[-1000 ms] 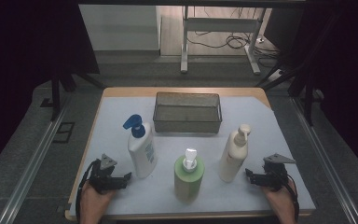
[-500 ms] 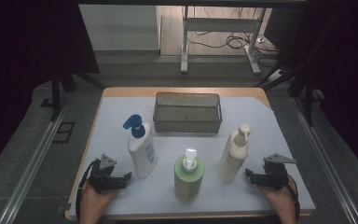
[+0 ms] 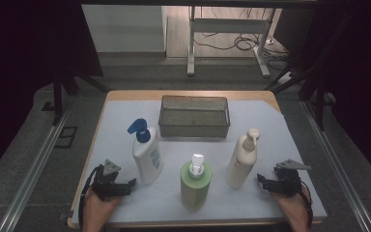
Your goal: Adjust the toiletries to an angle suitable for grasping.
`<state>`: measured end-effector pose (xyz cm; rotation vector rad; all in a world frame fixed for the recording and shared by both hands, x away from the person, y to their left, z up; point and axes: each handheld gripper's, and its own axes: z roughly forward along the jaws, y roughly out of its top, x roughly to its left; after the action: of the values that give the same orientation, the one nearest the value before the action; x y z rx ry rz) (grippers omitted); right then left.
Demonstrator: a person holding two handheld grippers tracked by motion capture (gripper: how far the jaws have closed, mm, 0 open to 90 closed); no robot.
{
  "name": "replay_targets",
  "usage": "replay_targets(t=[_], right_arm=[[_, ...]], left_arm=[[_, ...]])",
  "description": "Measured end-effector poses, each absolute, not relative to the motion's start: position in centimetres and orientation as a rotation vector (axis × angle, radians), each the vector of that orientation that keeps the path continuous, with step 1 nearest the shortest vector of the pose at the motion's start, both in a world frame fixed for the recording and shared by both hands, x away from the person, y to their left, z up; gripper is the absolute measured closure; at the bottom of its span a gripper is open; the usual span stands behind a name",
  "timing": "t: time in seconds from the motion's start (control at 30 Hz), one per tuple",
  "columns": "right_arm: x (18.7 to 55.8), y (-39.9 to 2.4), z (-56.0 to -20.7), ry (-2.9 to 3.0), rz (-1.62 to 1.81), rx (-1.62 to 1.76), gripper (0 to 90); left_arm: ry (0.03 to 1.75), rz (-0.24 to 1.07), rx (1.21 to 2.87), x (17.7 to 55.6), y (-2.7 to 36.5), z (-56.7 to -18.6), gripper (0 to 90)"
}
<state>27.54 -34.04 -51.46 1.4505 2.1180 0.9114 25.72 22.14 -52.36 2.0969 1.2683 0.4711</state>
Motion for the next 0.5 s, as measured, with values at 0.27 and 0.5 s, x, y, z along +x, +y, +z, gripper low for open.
replay_targets(t=[0.27,0.5], right_arm=[[26.5,-34.1,-50.7,2.144,0.964,1.404,32.4],[25.6,-33.5,-50.3,2.22,0.935,1.281,45.1]], left_arm=[[1.268,0.471,2.097,25.7,22.1,-52.4,12.4],[1.268,0.472,2.097,25.7,22.1,-52.4,12.4]])
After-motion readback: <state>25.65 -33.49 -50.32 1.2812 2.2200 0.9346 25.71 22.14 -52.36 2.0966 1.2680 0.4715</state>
